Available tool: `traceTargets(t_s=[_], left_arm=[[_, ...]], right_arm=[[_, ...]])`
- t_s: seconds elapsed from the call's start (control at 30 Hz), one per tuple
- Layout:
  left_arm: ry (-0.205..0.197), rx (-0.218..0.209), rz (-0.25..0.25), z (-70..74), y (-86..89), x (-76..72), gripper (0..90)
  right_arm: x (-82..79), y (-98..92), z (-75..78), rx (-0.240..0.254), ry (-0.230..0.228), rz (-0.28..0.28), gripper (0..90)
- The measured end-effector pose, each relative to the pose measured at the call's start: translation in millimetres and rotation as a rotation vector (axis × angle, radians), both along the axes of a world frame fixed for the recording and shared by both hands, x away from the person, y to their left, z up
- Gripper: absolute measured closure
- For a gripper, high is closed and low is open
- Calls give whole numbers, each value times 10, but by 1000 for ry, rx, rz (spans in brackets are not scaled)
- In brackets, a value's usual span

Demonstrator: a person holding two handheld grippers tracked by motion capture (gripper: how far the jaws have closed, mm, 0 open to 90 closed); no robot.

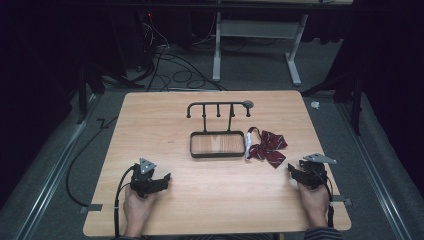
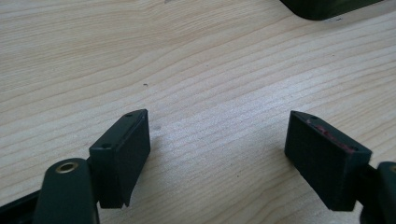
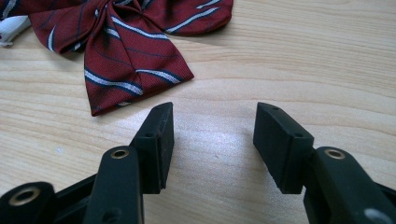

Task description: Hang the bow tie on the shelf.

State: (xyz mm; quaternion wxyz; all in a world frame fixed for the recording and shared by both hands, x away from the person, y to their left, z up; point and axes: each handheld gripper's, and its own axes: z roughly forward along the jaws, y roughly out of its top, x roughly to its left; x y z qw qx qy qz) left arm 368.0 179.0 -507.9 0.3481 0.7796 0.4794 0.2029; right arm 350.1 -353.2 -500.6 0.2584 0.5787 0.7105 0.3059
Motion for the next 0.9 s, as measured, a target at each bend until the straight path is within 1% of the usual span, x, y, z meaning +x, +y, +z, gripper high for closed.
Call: traceTargets(t_s=[0.5, 0.9], left_arm=[[0, -2, -1, 0, 3, -11, 232], [-1, -3, -2, 0, 5, -14, 235]], right_arm=[[2, 3, -2, 2, 0, 6, 482], [9, -9, 0, 0, 1, 24, 485]])
